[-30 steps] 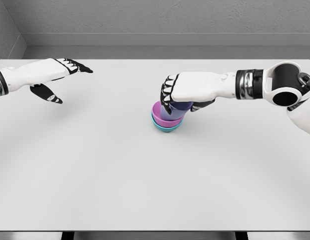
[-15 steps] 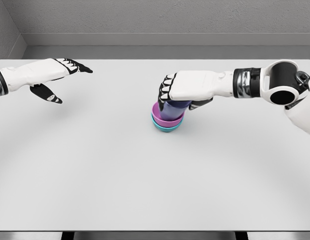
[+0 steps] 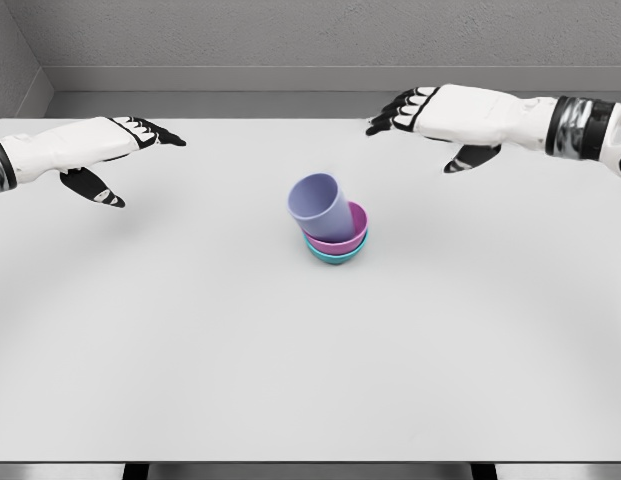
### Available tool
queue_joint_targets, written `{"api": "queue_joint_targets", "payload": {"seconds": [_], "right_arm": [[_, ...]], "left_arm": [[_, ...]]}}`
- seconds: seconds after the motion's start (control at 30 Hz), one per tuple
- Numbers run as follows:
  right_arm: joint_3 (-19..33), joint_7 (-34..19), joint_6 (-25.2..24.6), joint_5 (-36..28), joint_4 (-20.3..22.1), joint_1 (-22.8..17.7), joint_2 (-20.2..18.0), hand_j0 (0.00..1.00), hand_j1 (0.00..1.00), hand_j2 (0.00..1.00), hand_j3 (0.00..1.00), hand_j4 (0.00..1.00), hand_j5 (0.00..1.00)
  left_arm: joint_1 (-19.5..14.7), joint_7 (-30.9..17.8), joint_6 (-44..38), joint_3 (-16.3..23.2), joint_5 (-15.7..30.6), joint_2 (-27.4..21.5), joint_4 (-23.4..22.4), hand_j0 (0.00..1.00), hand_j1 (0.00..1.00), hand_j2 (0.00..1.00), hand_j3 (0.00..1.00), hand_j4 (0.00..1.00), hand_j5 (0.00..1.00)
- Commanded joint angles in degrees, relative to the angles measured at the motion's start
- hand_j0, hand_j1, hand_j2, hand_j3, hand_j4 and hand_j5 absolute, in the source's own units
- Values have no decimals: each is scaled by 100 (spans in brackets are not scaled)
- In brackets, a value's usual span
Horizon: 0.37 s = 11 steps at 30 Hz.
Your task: Stacking bowl and cup with both arms
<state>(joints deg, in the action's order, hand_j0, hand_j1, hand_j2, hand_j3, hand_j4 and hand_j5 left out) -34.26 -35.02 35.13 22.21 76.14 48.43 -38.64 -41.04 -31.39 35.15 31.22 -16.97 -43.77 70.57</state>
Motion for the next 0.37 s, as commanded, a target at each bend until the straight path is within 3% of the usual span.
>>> {"api": "queue_joint_targets", "payload": {"seconds": [0.0, 0.07, 0.33], "right_arm": [[165, 2, -13, 29, -934, -17, -65, 100, 100, 100, 100, 100, 100], [165, 2, -13, 328, -1066, -158, -65, 100, 100, 100, 100, 100, 100], [209, 2, -13, 328, -1066, -264, -162, 100, 100, 100, 100, 100, 100]], "left_arm": [[0, 19, -15, -11, 54, 18, 0, 100, 100, 100, 100, 100, 100], [9, 28, -15, -11, 89, 9, -52, 100, 100, 100, 100, 100, 100], [44, 28, -15, -2, 80, 35, -175, 100, 100, 100, 100, 100, 100]]}}
